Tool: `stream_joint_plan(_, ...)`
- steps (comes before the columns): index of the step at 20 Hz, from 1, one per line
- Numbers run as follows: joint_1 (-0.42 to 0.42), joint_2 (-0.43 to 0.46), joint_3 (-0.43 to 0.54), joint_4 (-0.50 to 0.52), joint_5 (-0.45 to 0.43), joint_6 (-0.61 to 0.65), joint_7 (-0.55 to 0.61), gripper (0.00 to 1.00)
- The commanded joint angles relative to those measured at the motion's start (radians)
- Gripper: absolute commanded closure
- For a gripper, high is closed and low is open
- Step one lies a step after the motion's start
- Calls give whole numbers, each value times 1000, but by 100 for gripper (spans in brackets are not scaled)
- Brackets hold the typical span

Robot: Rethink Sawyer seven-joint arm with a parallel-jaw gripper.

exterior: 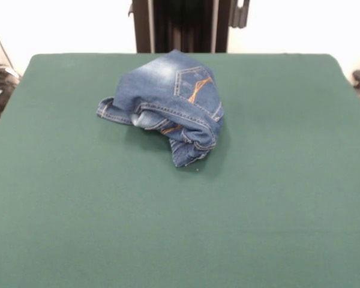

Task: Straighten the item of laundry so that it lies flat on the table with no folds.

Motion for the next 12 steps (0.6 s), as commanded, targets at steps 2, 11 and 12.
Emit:
stream_joint_plan(2, -25, 87, 56, 66, -1, -63, 203, 100)
stream_joint_plan(11, 1, 86, -22, -37, -24, -5, 128, 100)
stream_joint_plan(12, -3, 86, -24, -44, -27, 1, 122, 100)
